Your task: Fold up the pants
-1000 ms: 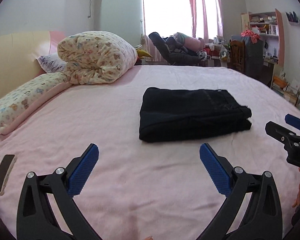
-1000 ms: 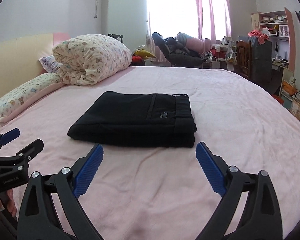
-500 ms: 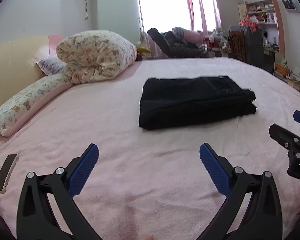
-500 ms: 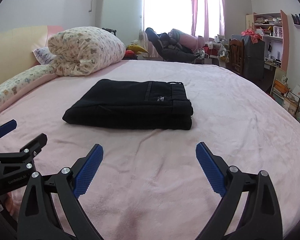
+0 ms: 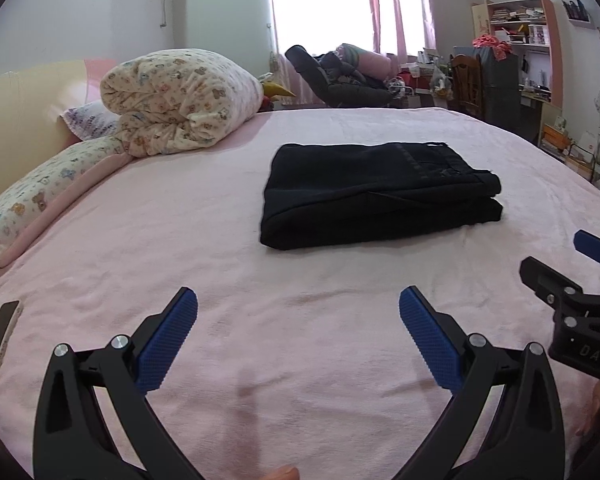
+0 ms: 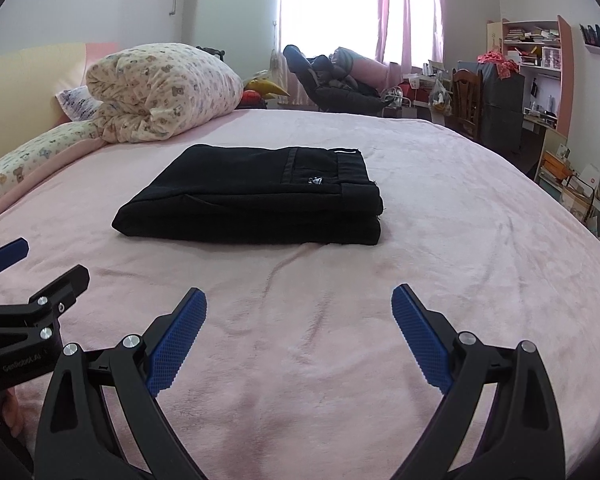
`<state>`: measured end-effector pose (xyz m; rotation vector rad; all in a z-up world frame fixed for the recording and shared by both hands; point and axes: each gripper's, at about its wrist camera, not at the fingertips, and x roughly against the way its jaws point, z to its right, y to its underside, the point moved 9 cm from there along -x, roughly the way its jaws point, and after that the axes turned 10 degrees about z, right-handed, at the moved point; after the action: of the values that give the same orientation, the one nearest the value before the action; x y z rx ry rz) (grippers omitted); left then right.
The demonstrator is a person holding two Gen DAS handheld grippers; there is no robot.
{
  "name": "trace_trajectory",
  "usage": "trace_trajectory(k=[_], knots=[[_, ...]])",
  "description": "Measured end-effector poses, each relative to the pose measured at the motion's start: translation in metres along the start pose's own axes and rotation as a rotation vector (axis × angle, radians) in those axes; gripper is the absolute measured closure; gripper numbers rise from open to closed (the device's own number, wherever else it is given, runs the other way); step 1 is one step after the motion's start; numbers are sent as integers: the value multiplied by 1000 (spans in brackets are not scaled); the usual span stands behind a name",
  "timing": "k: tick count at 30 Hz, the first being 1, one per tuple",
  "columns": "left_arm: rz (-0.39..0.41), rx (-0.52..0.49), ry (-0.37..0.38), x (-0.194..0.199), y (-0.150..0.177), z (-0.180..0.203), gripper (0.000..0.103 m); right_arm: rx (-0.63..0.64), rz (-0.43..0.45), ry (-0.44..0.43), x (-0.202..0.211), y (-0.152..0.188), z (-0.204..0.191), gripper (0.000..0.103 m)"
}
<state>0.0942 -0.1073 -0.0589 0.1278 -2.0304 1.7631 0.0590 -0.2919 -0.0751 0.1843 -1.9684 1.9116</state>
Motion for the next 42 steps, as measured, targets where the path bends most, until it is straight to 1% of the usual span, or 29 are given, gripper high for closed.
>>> trace_trajectory(k=[2,5,8,11,29,42], knots=[[-6,-17,-18,-1,1,3,2,1,-3,5,-1,1,1,7],[-5,-29,-7,-1,1,8,2,1,-7,10,-2,1,4,7],[-9,-26,-4,-2,1,9,2,-1,-9,14,-3,2,5,7],[-11,-15,-20,-3,2,6,2,-2,-15,13,-3,3,5,7],[-19,-11,-10,-4,3,8,2,-4,-27,13,-6,7,6,7],[-8,-3,-2,-2,3,8,2,-8,-39,15,-10,11,14,7]])
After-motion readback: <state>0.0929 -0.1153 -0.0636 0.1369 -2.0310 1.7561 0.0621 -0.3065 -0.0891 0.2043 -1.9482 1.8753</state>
